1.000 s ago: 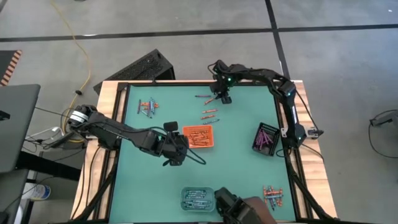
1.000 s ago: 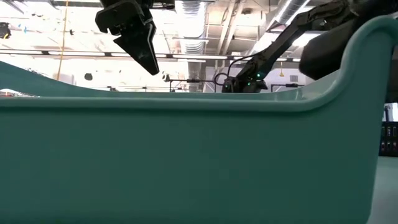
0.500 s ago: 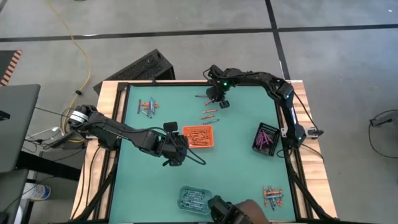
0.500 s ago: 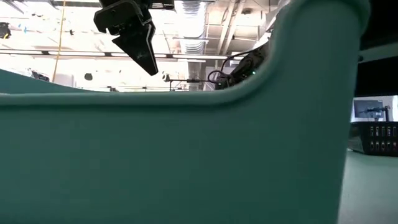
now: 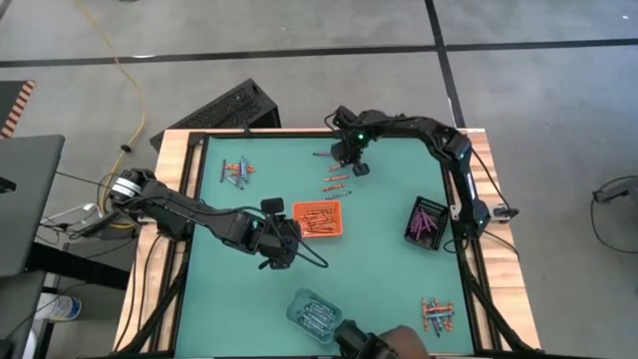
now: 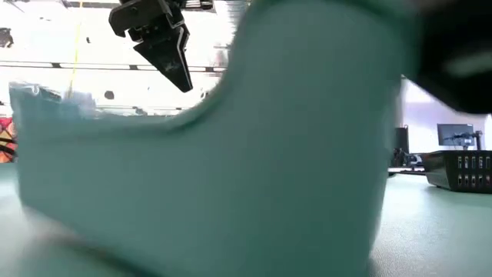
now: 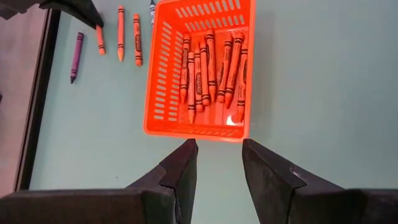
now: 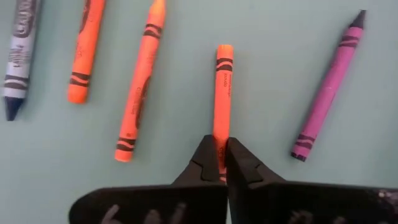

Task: Sort crayons
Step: Put the orange crayon into the orange bin

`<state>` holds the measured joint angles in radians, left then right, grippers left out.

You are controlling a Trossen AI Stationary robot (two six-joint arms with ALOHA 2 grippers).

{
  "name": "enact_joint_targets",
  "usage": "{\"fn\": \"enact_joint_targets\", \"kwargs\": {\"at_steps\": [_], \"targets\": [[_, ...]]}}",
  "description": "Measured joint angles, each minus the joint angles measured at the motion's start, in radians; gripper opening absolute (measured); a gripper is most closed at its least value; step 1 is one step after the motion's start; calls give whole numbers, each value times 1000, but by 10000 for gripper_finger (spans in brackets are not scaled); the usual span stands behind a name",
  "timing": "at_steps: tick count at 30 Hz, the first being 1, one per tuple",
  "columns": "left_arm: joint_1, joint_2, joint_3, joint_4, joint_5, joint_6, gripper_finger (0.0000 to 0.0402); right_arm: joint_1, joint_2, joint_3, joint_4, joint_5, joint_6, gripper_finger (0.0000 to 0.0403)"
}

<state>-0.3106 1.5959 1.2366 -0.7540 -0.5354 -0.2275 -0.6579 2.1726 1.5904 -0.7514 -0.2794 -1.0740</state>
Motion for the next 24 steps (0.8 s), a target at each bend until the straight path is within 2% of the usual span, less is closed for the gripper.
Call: {"fn": "enact_joint_targets", "kwargs": {"at_steps": [11,17,21,24], "targets": [[-1,0,0,-6,0,5,118,52,-64,-4,-37,46,8,1],[6,0,0,-33,-19,4,118,71,-153,-4,-45,47,82,1],[11,0,-2,-56,-20,1,118,106,-215,-3,-61,-21,149,1],[19,0,-28,-65,-29,2,118,142,-255,-2,-69,-128,220,0]]}}
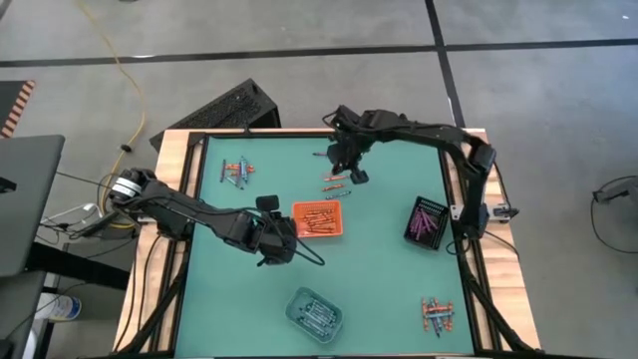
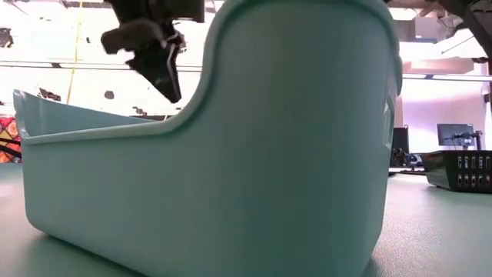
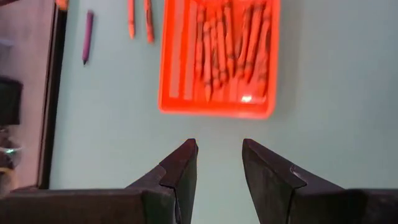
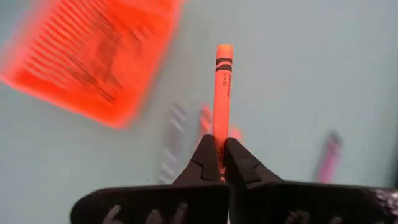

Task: Sort crayons
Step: Put the orange crayon into the orange bin

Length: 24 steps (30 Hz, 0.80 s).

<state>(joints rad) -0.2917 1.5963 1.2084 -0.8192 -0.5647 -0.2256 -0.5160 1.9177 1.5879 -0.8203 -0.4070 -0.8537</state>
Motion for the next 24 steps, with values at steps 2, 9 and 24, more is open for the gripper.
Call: {"fn": "enact_joint_targets", "kwargs": {"at_steps": [2,9,24], "targets": [[8,0,-23,-10,-16,0,118,31,-12,0,-4,-93,37,0],[49,-21,-88,-49,-83,-37,118,212,-16,-3,-43,-175,69,0],[52,-363,-254,2,-160,-89,118,333,35,-2,93,-150,225,0]]}}
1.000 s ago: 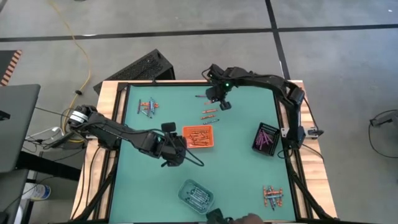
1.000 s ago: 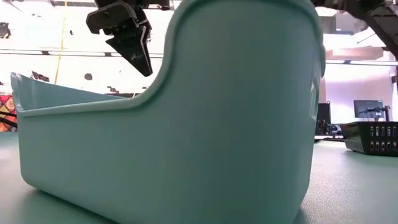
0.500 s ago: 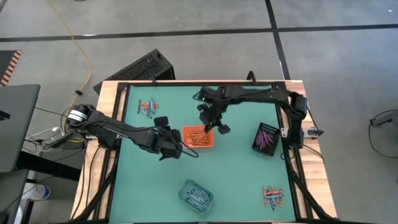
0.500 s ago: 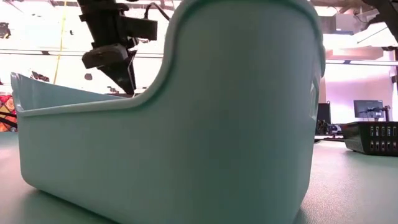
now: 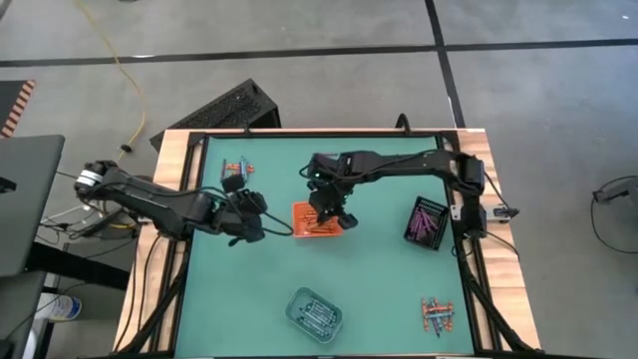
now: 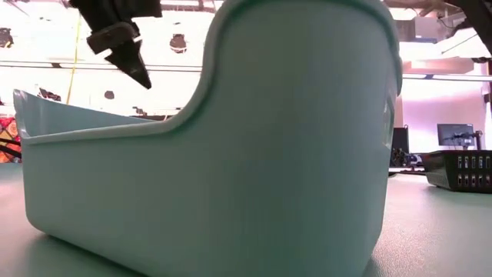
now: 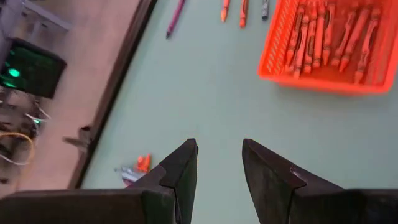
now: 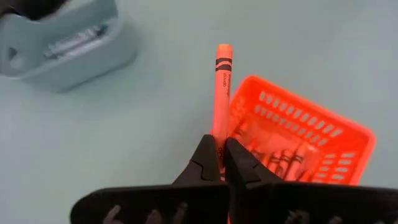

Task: Sort crayons
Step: Put the orange crayon into the orange bin

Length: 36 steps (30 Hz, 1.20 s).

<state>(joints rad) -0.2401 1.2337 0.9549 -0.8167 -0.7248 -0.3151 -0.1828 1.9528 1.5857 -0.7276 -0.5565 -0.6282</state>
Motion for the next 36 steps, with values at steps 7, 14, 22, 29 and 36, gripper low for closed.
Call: {"fn": "enact_joint_targets", "kwargs": {"at_steps": [7,14,22,29,36], "targets": [[24,-64,-128,27,19,-70,118,-3,63,-3,28,43,42,2],[83,-69,-160,42,36,-61,118,6,78,-3,45,60,72,3],[107,-69,-160,121,77,0,118,-16,82,-2,44,136,130,26],[109,-69,-160,133,92,8,118,-30,81,-2,33,137,126,107],[112,-69,-159,139,93,16,118,-29,58,-2,-8,213,89,180]]}}
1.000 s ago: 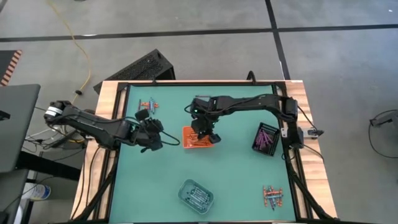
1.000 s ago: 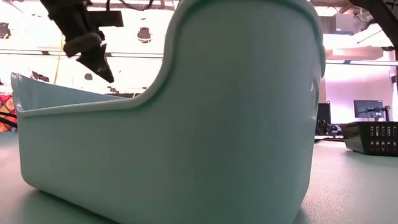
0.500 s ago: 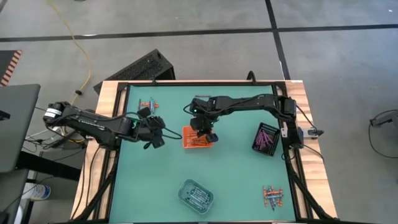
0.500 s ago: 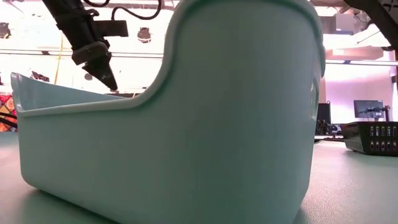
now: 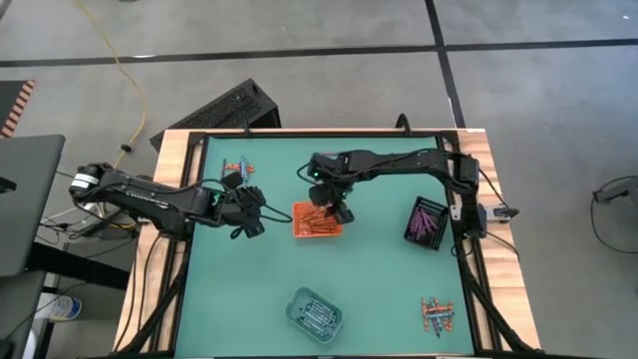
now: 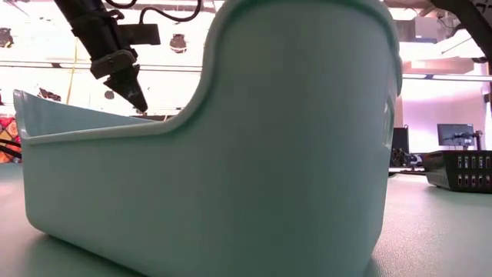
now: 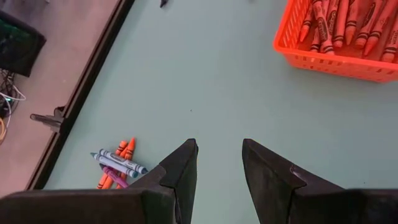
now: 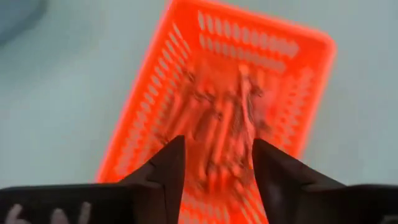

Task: Sort crayons
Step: Put the orange crayon into the orange bin

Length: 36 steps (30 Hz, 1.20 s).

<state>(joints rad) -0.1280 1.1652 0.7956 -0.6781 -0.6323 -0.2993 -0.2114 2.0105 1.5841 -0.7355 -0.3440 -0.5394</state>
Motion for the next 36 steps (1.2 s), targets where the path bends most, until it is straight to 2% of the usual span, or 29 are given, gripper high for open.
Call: {"fn": "enact_joint_targets", "kwargs": {"at_steps": [3,8,14,21,28,36], "targets": [[0,0,0,5,0,3,118,-11,-37,0,-76,63,-41,186],[0,0,0,27,1,12,118,-51,-119,0,-145,64,-89,175],[0,0,1,83,1,46,118,-192,-164,1,-174,58,-145,154],[0,0,1,103,58,51,118,-374,-41,-2,-196,-92,-218,149],[0,0,1,103,73,46,118,-419,103,-3,-157,-72,-315,144],[0,0,1,106,78,37,118,-425,121,-3,-127,-41,-343,133]]}}
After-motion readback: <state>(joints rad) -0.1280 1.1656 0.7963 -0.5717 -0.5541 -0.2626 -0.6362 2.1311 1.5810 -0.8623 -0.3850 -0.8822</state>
